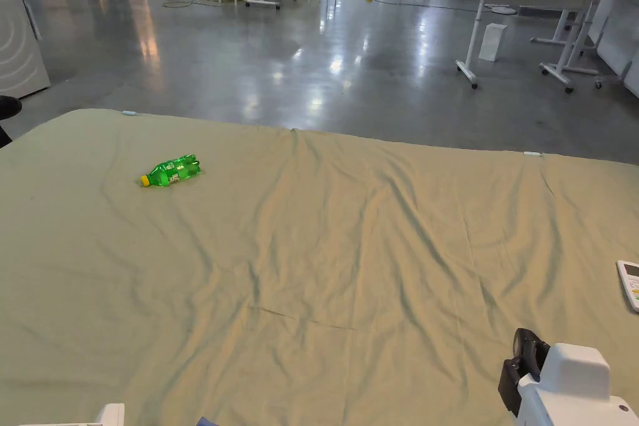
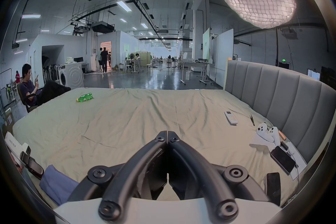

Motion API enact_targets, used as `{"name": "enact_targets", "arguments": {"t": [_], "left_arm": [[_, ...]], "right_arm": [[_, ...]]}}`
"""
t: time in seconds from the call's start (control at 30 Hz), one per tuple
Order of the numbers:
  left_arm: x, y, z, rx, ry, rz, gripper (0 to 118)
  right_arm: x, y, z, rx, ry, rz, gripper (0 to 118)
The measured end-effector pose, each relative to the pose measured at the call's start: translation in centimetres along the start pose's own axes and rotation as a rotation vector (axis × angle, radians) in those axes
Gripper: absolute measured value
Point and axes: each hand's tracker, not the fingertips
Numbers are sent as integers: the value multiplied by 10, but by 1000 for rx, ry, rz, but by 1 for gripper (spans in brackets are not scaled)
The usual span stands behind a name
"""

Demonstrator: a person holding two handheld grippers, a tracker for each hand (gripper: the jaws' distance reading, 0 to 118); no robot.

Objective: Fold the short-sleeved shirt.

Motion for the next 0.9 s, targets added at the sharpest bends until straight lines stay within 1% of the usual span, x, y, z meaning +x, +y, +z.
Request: {"name": "enact_targets", "arguments": {"t": [0.03,0.1,0.13,0.17,0.2,0.23,0.27,0.37,0.47,0.5,0.6,0.73,0.8,0.83,0.9], "left_arm": [[-1,-3,-2,17,-44,14,81],[-1,-8,-10,-5,-68,52,71],[2,-12,-14,-16,-58,38,67],[3,-14,-18,-34,-40,12,67],[6,-17,-22,-48,21,-41,50],[40,-25,-27,-61,70,-76,36],[46,-28,-30,-66,73,-81,25],[47,-30,-26,-50,38,-39,19],[67,-35,-21,-49,61,-118,16],[47,-7,-16,-46,48,-120,16],[57,6,-3,-38,38,-143,15],[75,22,31,-12,140,-216,15],[88,24,49,-3,212,-243,15],[94,28,59,1,266,-285,15],[109,29,75,-1,401,-325,15]], "right_arm": [[-1,-1,0,-2,1,1,0],[-2,-2,0,-4,2,6,0],[-3,-4,-1,-6,3,9,0],[-3,-5,-2,-8,4,10,0],[-3,-5,-2,-10,6,11,0],[-4,-5,-2,-13,7,11,0],[-4,-5,-1,-14,8,9,0],[-5,-3,1,-16,9,2,0],[-5,-4,1,-15,9,6,0],[-5,-4,1,-16,9,8,0],[-5,-5,0,-19,12,9,0],[-4,-7,-2,-23,17,9,0],[-4,-7,-2,-23,18,10,0],[-5,-7,-2,-23,20,10,0],[-5,-8,-2,-24,20,11,0]]}}
